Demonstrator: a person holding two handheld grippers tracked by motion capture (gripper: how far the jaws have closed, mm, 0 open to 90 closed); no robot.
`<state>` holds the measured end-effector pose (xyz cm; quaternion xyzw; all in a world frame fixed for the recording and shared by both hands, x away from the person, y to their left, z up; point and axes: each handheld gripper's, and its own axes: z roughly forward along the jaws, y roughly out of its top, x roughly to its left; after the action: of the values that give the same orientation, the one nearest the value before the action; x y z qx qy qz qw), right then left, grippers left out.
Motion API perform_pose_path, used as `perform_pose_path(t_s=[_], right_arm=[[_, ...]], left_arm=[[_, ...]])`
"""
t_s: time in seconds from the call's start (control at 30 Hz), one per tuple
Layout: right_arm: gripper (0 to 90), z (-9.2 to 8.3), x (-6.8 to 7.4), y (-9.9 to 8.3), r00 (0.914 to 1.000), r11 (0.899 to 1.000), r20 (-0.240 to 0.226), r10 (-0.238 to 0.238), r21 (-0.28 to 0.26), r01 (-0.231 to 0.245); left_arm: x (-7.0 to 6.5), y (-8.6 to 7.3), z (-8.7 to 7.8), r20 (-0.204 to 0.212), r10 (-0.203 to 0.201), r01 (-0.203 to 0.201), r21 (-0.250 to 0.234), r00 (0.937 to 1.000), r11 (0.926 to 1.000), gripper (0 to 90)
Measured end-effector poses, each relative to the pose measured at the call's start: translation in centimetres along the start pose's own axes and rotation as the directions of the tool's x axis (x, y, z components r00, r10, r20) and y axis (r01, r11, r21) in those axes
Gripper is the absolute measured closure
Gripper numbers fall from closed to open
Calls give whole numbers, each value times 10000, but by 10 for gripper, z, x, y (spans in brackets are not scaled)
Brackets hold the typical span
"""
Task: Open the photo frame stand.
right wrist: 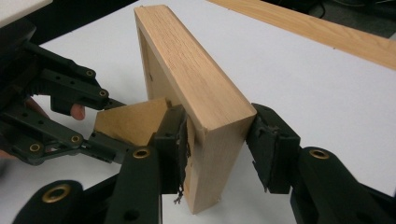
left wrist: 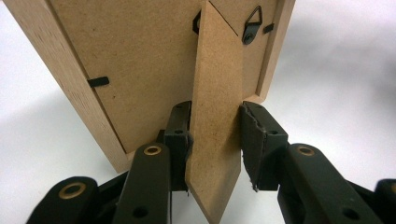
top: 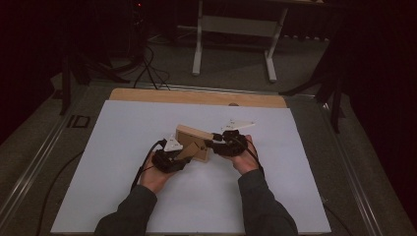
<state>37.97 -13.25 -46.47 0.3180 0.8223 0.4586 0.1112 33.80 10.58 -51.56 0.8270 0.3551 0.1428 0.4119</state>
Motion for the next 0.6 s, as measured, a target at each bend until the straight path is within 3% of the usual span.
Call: perform_pose_path(t_s=[0.13,0.3,0.4,0.6], right_arm=[[571,3,4,3,9991,9996,305,-285,67,283],[560,4,9,4,9982,9984,249,-551,117,548],[558,4,10,4,9984,9984,160,-550,146,547],[541,5,13,3,9981,9979,-92,-611,212,613]], left_arm=[[3,-2,4,-127,-62,61,-67,9999,10000,650],[3,-3,6,-206,-154,156,58,9997,9999,637],[4,-3,5,-56,-266,266,24,9996,9996,604],[10,-10,1,716,-1108,1124,-194,9913,9935,580]])
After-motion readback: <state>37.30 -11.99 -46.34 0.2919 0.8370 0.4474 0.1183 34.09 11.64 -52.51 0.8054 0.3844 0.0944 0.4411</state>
